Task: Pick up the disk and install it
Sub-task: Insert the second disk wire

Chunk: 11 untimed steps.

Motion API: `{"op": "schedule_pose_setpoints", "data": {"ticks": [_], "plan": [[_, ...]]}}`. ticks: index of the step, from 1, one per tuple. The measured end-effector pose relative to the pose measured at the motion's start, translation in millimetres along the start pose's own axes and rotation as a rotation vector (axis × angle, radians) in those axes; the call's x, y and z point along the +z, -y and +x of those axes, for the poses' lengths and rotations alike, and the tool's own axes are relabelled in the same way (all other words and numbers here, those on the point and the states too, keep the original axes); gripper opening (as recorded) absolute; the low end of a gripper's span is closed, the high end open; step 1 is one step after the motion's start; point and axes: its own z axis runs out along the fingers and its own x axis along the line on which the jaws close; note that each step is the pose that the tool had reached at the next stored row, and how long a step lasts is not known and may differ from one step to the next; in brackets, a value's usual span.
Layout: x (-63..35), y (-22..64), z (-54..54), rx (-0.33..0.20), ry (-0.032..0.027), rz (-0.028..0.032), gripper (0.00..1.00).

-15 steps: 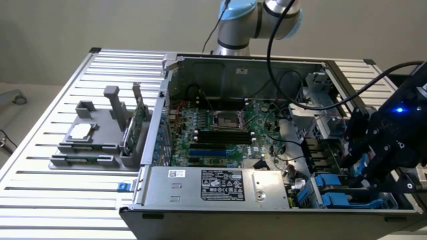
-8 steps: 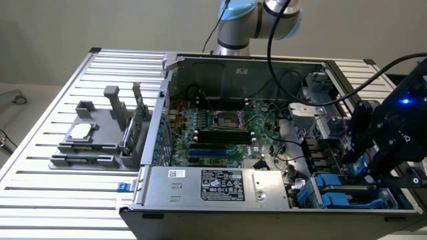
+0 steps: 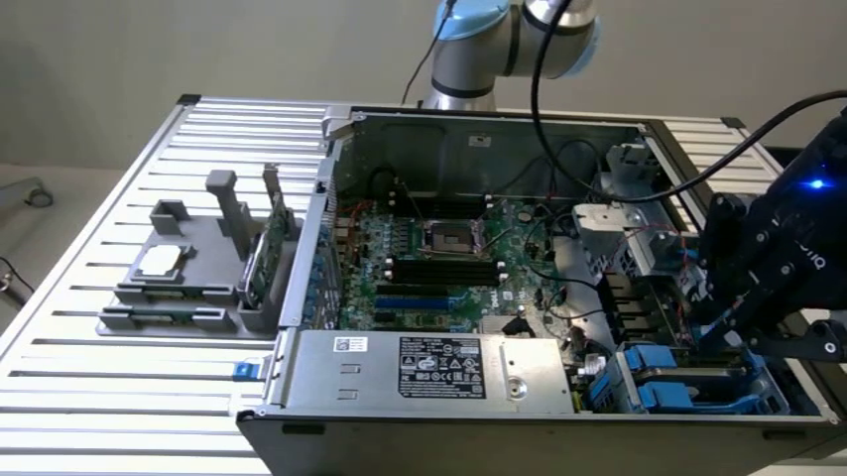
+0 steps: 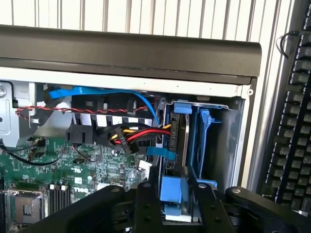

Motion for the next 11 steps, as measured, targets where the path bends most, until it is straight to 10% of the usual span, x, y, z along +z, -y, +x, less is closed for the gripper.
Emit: {"op": "schedule_pose_setpoints", "data": {"ticks": [5,11], "plan": [[-1.1,0.1,0.7,0.0,0.0012,0.0001,0.11],[-1.2,1.2,1.2,0.0,0.0012,-0.0001,0.11]]}}
